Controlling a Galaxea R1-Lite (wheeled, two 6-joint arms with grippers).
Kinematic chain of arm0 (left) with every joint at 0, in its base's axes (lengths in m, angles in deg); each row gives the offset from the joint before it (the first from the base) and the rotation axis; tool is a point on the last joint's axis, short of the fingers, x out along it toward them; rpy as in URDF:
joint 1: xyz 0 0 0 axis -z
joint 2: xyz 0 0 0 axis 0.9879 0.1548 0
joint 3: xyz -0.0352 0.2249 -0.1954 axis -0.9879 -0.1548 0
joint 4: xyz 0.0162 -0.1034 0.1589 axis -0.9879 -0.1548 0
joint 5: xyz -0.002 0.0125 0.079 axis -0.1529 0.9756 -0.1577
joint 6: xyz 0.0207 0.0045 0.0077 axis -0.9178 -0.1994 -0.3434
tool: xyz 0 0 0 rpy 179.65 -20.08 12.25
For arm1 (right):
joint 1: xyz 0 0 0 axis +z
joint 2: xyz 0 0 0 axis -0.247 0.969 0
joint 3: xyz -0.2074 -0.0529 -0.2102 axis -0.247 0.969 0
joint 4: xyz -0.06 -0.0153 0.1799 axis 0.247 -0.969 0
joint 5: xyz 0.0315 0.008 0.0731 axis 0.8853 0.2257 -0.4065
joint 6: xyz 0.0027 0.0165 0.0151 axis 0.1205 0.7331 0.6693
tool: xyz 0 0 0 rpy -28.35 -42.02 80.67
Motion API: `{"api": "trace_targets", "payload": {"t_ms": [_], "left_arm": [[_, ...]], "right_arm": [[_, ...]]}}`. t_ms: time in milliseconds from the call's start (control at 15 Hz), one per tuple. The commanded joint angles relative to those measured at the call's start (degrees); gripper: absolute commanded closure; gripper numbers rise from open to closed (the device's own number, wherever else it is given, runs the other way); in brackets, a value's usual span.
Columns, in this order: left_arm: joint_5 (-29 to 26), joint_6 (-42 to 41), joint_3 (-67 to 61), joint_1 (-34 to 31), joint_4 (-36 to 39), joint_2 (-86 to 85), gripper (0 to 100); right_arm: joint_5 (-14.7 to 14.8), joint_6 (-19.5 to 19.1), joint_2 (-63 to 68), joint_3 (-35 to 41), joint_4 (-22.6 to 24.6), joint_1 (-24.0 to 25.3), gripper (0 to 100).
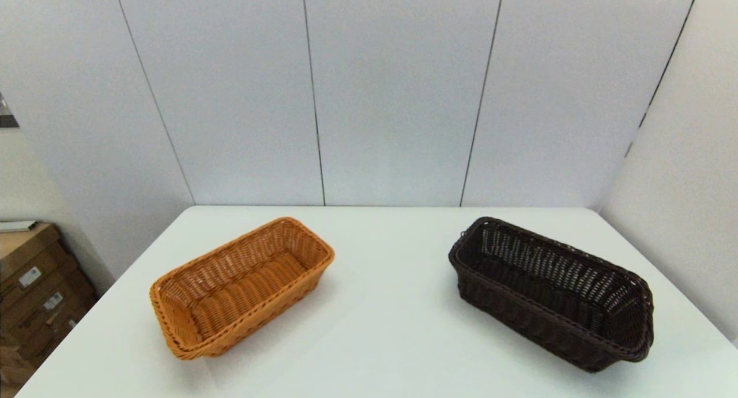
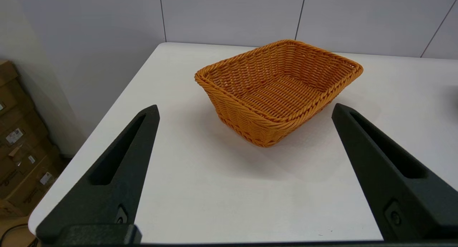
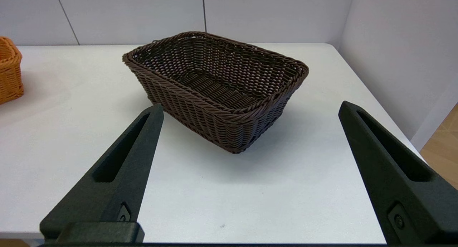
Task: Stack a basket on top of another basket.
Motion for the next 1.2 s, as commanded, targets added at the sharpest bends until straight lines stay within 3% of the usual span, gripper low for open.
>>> {"api": "trace_targets", "payload": {"t_ms": [67, 533, 867, 1000, 1200], "left_arm": [[0.0, -0.2, 0.0, 0.0, 0.1, 0.0, 0], [-0.2, -1.3, 3.7, 0.1, -0.5, 0.2, 0], [0.5, 0.4, 27.7, 0.1, -5.4, 20.2, 0], [3.6, 6.1, 39.8, -0.4, -6.7, 34.5, 0], [8.0, 16.5, 59.3, -0.4, -22.1, 51.1, 0]], "right_arm": [[0.0, 0.0, 0.1, 0.0, 0.0, 0.0, 0], [0.0, 0.0, 0.1, 0.0, 0.0, 0.0, 0], [0.0, 0.0, 0.0, 0.0, 0.0, 0.0, 0], [0.0, 0.0, 0.1, 0.0, 0.0, 0.0, 0], [0.0, 0.0, 0.0, 0.0, 0.0, 0.0, 0]]}}
